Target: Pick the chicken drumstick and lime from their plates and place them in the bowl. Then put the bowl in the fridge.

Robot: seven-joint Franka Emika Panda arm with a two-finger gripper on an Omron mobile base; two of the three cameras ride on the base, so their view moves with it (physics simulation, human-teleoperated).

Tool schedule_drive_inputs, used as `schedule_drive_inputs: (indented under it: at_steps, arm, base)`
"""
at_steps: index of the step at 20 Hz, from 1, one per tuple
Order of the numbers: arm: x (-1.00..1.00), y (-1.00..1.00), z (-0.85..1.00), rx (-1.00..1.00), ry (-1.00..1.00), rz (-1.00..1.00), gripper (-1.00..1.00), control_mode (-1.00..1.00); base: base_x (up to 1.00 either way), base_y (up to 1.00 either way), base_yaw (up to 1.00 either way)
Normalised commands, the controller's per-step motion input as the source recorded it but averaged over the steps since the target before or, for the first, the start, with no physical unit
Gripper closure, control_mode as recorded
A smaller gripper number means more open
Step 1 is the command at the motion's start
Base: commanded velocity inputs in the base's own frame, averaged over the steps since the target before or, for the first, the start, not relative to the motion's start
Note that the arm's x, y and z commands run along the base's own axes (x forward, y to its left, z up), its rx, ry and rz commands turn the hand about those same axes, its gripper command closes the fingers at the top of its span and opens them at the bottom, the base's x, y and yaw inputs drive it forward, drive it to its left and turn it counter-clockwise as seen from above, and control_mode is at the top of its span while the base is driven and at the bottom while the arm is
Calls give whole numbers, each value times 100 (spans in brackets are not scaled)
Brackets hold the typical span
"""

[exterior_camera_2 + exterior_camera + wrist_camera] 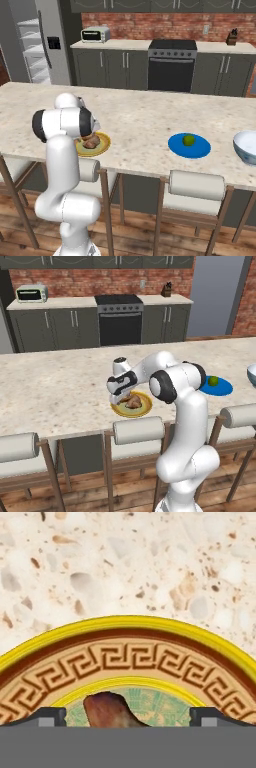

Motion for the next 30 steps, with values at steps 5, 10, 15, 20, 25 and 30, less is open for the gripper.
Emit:
schedule_drive_inputs:
  at_steps: [5, 10, 15, 20, 25, 30]
  arm:
    - [1, -2, -8, 0, -4, -8, -100, -100]
    - [5, -2, -13, 0, -1, -6, -100, -100]
    - [9, -1, -8, 0, 0, 0, 100, -100]
    - [0, -16, 0, 0, 0, 0, 100, -100]
    - [-3, -22, 0, 0, 1, 0, 100, -100]
    - [-2, -12, 12, 0, 0, 0, 100, -100]
  base:
    - [0, 0, 0]
    - [0, 0, 0]
    - [0, 0, 0]
    - [0, 0, 0]
    - [0, 0, 0]
    - [0, 0, 0]
